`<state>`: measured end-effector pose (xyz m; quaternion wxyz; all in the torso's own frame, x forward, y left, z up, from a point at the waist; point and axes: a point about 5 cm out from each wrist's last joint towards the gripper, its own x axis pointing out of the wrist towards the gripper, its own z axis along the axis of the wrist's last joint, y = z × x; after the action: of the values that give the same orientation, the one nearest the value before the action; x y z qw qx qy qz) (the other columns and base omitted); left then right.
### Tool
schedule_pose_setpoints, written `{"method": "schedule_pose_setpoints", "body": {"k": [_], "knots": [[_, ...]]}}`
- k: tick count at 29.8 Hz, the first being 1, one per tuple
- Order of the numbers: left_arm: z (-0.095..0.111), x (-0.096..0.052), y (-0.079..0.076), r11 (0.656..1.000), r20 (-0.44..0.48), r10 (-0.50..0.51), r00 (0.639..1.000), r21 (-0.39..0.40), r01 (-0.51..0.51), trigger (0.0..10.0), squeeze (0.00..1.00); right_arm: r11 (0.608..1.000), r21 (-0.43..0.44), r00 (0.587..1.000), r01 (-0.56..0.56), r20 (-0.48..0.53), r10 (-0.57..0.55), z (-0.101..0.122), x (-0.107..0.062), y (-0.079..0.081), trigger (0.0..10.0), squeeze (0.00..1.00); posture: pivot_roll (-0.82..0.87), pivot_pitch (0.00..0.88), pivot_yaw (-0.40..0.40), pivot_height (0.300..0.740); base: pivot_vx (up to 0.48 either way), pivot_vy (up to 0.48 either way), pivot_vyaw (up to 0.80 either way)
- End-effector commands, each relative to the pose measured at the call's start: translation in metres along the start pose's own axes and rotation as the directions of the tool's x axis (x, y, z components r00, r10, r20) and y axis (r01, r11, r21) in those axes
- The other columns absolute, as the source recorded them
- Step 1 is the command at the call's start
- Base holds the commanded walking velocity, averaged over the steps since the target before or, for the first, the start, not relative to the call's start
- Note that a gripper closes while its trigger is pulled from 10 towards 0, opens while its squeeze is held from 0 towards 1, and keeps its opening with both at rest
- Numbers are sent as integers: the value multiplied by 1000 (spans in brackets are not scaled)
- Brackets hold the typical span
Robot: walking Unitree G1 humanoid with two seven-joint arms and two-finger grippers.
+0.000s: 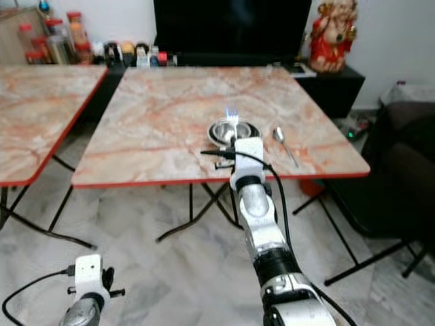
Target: Setting the table
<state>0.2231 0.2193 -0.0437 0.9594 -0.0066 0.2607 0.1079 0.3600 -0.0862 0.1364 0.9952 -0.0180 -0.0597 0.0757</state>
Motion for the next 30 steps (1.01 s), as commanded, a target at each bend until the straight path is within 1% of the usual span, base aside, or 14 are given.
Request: {"method": "schedule_pose_setpoints", "body": {"k": [1,2,6,9,10,13,15,17,21,23,30], "knots": [[0,1,-5,1000,-12,-21,1000,-1,21,10000,0,1000,-8,999,30,27,-30,7,5,-10,10000,0,57,0,-19,714,382,0,0],[3,2,-5,999,-4,-30,1000,11,30,10000,0,999,-5,999,43,32,-43,9,6,-11,10000,0,52,0,-2,714,375,0,0],[8,5,-4,999,4,-42,999,28,42,10000,0,998,-1,997,59,40,-59,10,6,-14,10000,0,47,0,13,714,372,0,0],[13,8,-4,997,7,-61,998,44,61,10000,0,996,-3,995,88,47,-88,10,4,-20,10000,0,26,0,42,714,365,0,0],[15,9,-4,996,8,-69,998,50,69,10000,0,995,-4,994,103,49,-102,10,3,-22,10000,0,26,0,42,714,360,0,0],[15,9,-4,996,8,-71,997,51,71,10000,0,994,-4,993,106,51,-105,9,3,-23,10000,0,26,0,42,714,360,0,0],[20,11,-9,995,7,-85,996,57,85,10000,0,989,-8,988,146,54,-146,9,0,-34,10000,0,2,0,48,714,358,0,0],[21,12,-12,994,10,-90,996,55,89,10000,0,988,-11,987,154,51,-153,8,-1,-37,10000,0,0,0,44,714,360,0,0],[23,13,-15,995,14,-95,995,46,94,10000,0,988,-18,988,151,47,-150,7,-1,-37,10000,0,2,0,34,714,359,0,0],[24,13,-18,994,16,-98,995,43,98,10000,0,991,-22,990,131,49,-130,8,0,-33,10000,0,4,0,29,714,360,0,0],[24,14,-19,994,16,-99,995,40,98,10000,0,994,-19,993,105,50,-104,10,2,-26,10000,0,11,0,19,714,360,0,0]]}}
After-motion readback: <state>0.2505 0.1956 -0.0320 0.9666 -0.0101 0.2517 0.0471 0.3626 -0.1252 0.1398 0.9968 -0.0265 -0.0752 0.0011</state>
